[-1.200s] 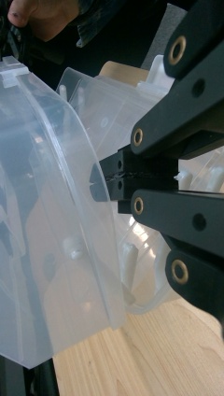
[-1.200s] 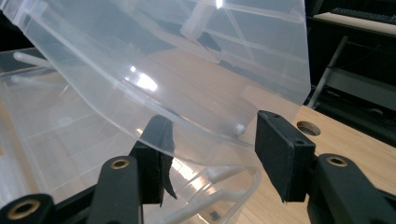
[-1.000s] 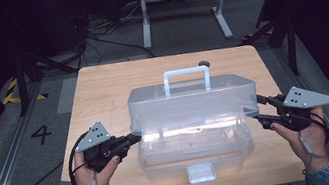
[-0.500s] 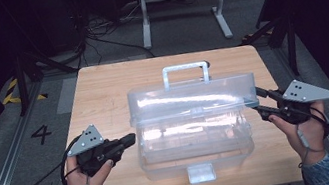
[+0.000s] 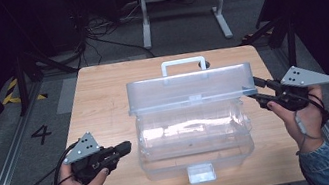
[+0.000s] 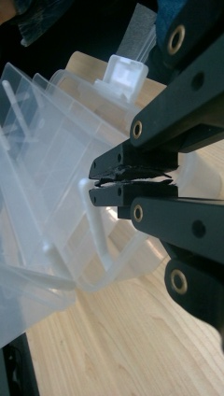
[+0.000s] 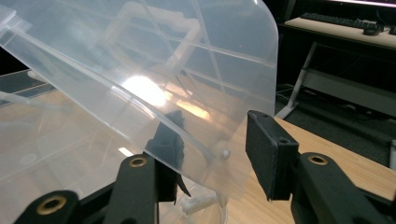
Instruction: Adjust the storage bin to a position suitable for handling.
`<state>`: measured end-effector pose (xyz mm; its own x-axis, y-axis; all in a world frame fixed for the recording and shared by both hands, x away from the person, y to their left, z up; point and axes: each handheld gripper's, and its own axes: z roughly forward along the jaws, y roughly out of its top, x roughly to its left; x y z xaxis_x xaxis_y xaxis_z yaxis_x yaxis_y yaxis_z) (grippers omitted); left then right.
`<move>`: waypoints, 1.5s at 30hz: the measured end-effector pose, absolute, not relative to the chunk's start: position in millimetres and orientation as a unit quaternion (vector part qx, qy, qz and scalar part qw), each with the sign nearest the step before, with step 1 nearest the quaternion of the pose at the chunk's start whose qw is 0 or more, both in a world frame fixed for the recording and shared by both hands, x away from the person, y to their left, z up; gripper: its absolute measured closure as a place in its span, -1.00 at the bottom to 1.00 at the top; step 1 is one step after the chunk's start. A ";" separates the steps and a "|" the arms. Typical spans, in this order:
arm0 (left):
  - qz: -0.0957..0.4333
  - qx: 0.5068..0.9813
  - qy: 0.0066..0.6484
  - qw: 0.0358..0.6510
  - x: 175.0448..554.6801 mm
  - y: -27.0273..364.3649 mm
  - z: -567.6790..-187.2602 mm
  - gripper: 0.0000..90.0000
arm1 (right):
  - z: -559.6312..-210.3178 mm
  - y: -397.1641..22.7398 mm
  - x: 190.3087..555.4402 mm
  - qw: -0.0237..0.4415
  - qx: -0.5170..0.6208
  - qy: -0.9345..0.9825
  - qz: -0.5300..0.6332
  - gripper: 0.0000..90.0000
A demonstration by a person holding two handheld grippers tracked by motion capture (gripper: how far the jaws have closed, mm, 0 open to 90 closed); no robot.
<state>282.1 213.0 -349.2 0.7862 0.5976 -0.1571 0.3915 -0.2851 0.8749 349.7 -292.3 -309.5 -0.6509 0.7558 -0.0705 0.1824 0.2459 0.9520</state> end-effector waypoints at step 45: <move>0.033 0.908 0.168 0.382 284.8 142.1 -400.7 0.54 | -280.9 -285.6 396.9 0.246 0.384 0.755 0.472 0.56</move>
